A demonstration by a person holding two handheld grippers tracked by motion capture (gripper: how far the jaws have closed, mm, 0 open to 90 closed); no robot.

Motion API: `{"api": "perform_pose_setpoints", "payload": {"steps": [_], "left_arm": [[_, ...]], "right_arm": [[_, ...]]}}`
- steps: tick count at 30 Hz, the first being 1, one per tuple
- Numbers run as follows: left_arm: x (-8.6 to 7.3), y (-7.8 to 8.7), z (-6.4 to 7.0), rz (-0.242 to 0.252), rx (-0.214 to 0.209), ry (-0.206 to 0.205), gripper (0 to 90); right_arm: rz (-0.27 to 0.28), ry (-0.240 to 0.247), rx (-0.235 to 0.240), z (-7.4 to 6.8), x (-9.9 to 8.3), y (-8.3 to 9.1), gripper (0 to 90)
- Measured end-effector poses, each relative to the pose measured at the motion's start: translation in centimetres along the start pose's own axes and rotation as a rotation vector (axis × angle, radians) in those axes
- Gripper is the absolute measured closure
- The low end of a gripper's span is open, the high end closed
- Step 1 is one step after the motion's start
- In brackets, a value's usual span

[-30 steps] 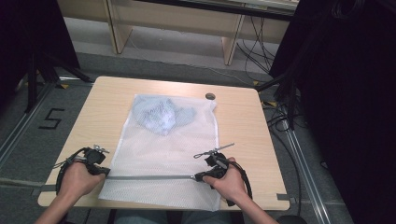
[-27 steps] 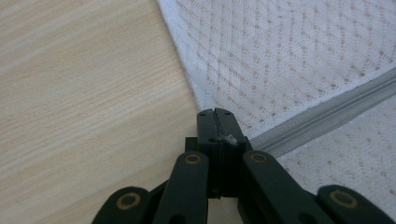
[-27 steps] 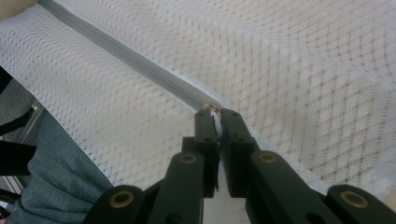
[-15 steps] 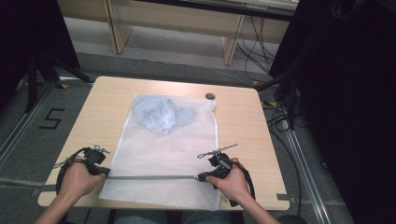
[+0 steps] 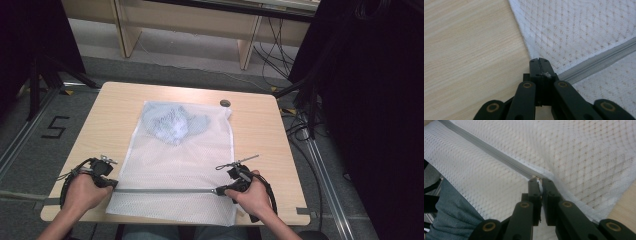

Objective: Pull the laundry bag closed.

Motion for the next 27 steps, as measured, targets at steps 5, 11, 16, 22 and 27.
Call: {"api": "perform_pose_setpoints", "payload": {"steps": [5, 11, 16, 22, 27], "left_arm": [[0.0, 0.0, 0.0, -0.005, 0.002, -0.009, 90.0], [0.0, 0.0, 0.0, -0.007, -0.001, -0.003, 90.0], [0.0, 0.0, -0.1, -0.005, -0.003, -0.018, 90.0], [0.0, 0.0, 0.0, -0.005, -0.004, -0.021, 90.0], [0.0, 0.0, 0.0, -0.003, 0.004, -0.014, 90.0]], "right_arm": [[-0.007, -0.011, -0.016, 0.7, -0.4, 0.3, 86.8], [-0.001, -0.034, -0.029, 1.9, -1.0, 1.1, 86.8], [0.002, -0.032, -0.03, 2.5, -1.2, 1.2, 86.7], [-0.002, -0.06, -0.034, 3.3, -1.6, 1.5, 86.7], [-0.002, -0.069, -0.041, 4.0, -1.9, 1.5, 86.7]]}}
Point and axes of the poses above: each handheld gripper's, and its own axes: y roughly backward along the jaws, x roughly out of its top, z roughly to its right, the point moved 6 cm from there along -y, roughly forward along the jaws, and after that the axes turned 8 degrees about -z, right-handed, at the moved point
